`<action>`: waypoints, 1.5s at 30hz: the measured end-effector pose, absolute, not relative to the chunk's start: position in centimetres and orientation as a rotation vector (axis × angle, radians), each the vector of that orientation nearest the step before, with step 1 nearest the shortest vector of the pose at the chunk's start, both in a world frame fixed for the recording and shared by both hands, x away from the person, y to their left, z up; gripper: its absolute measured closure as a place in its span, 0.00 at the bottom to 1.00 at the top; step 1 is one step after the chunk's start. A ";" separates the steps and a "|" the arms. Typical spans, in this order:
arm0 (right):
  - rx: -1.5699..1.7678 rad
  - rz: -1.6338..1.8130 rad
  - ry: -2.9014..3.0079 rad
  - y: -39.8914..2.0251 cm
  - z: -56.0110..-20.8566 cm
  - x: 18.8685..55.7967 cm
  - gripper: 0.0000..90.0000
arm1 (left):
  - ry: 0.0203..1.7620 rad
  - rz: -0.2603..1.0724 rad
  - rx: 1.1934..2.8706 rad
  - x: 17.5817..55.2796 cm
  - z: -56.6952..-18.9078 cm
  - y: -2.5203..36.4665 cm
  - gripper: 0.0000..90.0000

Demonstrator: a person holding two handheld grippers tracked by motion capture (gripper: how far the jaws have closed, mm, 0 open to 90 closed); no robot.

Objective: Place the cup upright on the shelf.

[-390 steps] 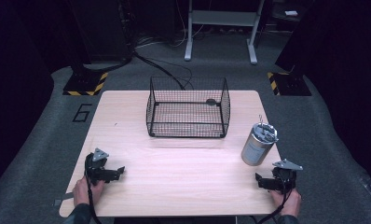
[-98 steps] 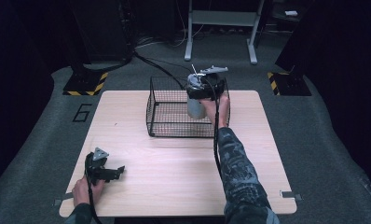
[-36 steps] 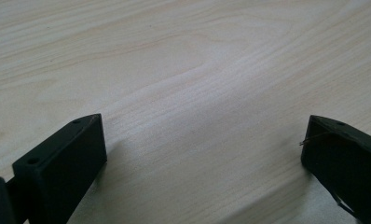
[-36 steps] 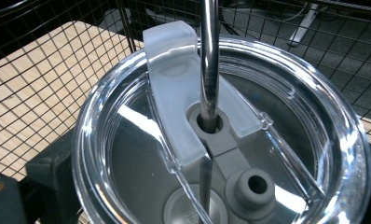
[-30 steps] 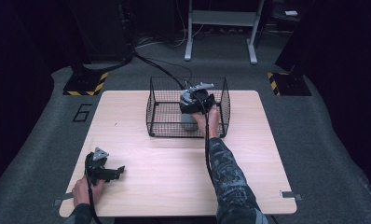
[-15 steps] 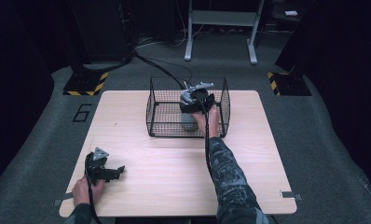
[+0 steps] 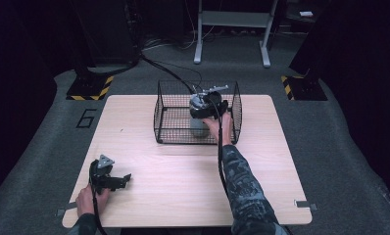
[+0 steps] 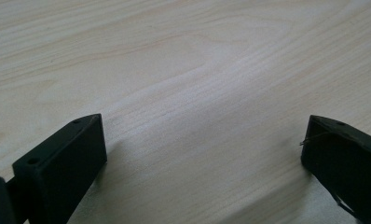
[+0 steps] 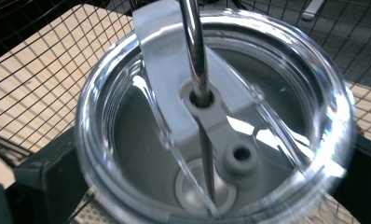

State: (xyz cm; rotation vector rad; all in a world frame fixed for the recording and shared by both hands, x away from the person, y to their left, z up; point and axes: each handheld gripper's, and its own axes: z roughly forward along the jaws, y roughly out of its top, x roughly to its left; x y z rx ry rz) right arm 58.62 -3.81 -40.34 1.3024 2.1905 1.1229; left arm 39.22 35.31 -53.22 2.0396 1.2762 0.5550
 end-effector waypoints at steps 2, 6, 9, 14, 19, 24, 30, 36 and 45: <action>1.307 1.128 2.199 -4.1 -40.0 58.3 0.00 | 1.277 0.555 2.039 39.2 -53.2 35.3 0.00; 1.276 1.130 2.192 -5.0 -38.9 57.1 0.00 | 1.277 0.555 2.042 39.2 -53.2 35.3 0.00; 1.268 1.133 2.206 -5.6 -37.9 56.1 0.00 | 1.278 0.555 2.041 39.2 -53.2 35.3 0.00; 1.230 1.170 2.221 -6.6 -36.1 53.9 0.00 | 1.278 0.555 2.041 39.2 -53.2 35.3 0.00; 1.163 1.203 2.226 -7.8 -34.4 51.3 0.00 | 1.277 0.555 2.043 39.2 -53.2 35.3 0.00; 1.129 1.218 2.210 -9.5 -33.4 48.6 0.00 | 1.277 0.556 2.042 39.2 -53.2 35.3 0.00; 1.113 1.206 2.179 -12.2 -33.3 45.6 0.00 | 1.276 0.556 2.043 39.2 -53.2 35.3 0.00; 1.146 1.198 2.127 -15.3 -34.5 43.3 0.00 | 1.272 0.559 2.047 39.2 -53.2 35.3 0.00; 1.264 1.147 2.052 -20.1 -39.1 39.9 0.00 | 1.271 0.557 2.047 39.2 -53.2 35.3 0.00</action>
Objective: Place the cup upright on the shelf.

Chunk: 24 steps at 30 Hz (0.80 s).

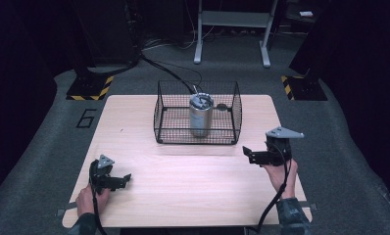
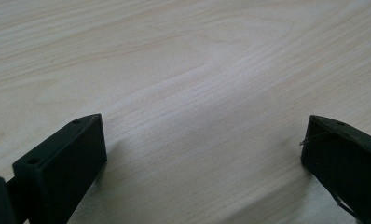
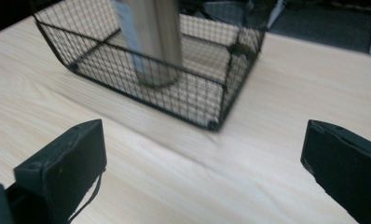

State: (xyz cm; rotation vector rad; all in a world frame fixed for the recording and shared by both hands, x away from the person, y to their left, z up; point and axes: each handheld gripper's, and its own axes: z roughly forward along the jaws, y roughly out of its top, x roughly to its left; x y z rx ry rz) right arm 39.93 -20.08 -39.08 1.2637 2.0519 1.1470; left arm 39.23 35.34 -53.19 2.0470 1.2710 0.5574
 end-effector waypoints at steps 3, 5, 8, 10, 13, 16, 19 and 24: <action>1.303 1.137 2.040 -21.1 -40.4 39.1 0.00 | 1.271 0.557 2.047 39.2 -53.2 35.3 0.00; 1.336 1.120 2.028 -21.9 -41.5 38.5 0.00 | 1.272 0.559 2.046 39.2 -53.2 35.3 0.00; 1.418 1.094 2.008 -23.6 -44.7 37.2 0.00 | 1.271 0.557 2.046 39.2 -53.2 35.3 0.00; 1.451 1.062 2.017 -24.2 -46.4 36.6 0.00 | 1.272 0.559 2.047 39.2 -53.2 35.3 0.00; 1.482 1.027 2.014 -24.8 -48.2 36.1 0.00 | 1.272 0.559 2.046 39.2 -53.2 35.3 0.00; 1.540 0.976 2.007 -25.6 -50.9 35.3 0.00 | 1.272 0.559 2.047 39.2 -53.2 35.3 0.00; 1.557 0.949 2.005 -25.9 -51.8 35.2 0.00 | 1.271 0.559 2.050 39.2 -53.2 35.4 0.00; 1.553 0.885 2.010 -26.2 -52.7 35.3 0.00 | 1.272 0.559 2.047 39.2 -53.2 35.3 0.00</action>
